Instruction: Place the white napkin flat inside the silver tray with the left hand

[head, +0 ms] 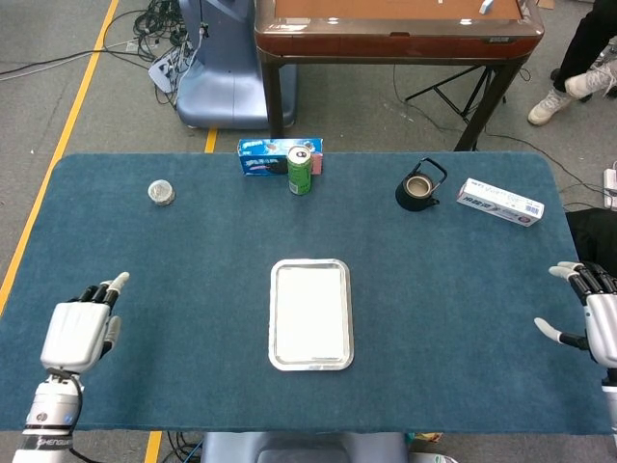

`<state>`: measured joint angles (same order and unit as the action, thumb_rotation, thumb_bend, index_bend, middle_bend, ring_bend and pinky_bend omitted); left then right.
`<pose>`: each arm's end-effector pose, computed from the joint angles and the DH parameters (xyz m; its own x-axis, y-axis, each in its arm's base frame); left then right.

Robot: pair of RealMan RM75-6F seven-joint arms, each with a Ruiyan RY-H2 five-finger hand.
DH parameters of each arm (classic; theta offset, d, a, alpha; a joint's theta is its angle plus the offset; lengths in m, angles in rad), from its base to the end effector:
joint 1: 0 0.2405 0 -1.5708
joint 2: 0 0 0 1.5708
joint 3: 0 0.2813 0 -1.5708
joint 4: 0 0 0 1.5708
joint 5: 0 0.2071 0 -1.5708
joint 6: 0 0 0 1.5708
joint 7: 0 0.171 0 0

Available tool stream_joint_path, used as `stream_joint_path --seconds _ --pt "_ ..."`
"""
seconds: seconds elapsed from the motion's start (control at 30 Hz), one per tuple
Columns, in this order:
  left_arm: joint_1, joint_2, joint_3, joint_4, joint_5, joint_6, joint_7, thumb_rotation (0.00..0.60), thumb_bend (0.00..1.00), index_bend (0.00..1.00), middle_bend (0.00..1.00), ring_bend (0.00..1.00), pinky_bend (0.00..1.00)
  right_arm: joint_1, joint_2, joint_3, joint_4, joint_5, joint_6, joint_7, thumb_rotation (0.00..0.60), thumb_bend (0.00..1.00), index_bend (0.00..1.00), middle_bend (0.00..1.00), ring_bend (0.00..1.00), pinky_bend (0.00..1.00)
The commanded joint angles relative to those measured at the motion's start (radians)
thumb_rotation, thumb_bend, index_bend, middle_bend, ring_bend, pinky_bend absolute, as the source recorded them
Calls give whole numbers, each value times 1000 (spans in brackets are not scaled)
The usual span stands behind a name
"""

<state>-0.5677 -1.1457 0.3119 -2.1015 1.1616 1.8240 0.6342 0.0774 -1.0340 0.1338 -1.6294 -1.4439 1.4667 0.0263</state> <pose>-0.2211 0.2488 0.1515 0.6208 0.0210 0.7837 0.7838 -0.0391 -0.6198 -0.3355 -0.2239 0.2157 0.4211 0.0660 0.9046 -0.9069 0.0469 0.4188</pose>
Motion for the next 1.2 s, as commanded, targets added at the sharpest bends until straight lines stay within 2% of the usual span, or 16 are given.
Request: stream_joint_path --seconds 0.03,0.2,0.33,0.53,0.77,1.2 --pt "98 27 18 42 94 65 -82 600 490 165 272 290 525 14 -18 -2 2 7 -19 -28 600 75 291 267 168 265" --pt "206 70 21 69 145 102 -165 600 490 158 272 281 489 29 -30 -6 -7 7 -35 -64 600 88 291 267 168 265" --pt "279 83 -3 85 157 130 -213 600 484 158 272 279 472 37 -35 -11 -12 10 -48 -81 600 89 291 268 168 265" --pt "373 79 -31 169 152 109 -316 600 483 158 272 274 468 38 -39 -16 -12 6 -45 -87 600 91 291 268 168 265" --pt "403 91 -102 210 121 26 -360 600 483 158 272 272 468 51 -45 -28 -10 1 -69 -97 600 92 291 268 168 265" --pt "452 73 -165 235 157 -56 -336 600 483 158 272 273 468 75 -47 -31 -4 8 -104 -85 600 92 291 268 168 265"
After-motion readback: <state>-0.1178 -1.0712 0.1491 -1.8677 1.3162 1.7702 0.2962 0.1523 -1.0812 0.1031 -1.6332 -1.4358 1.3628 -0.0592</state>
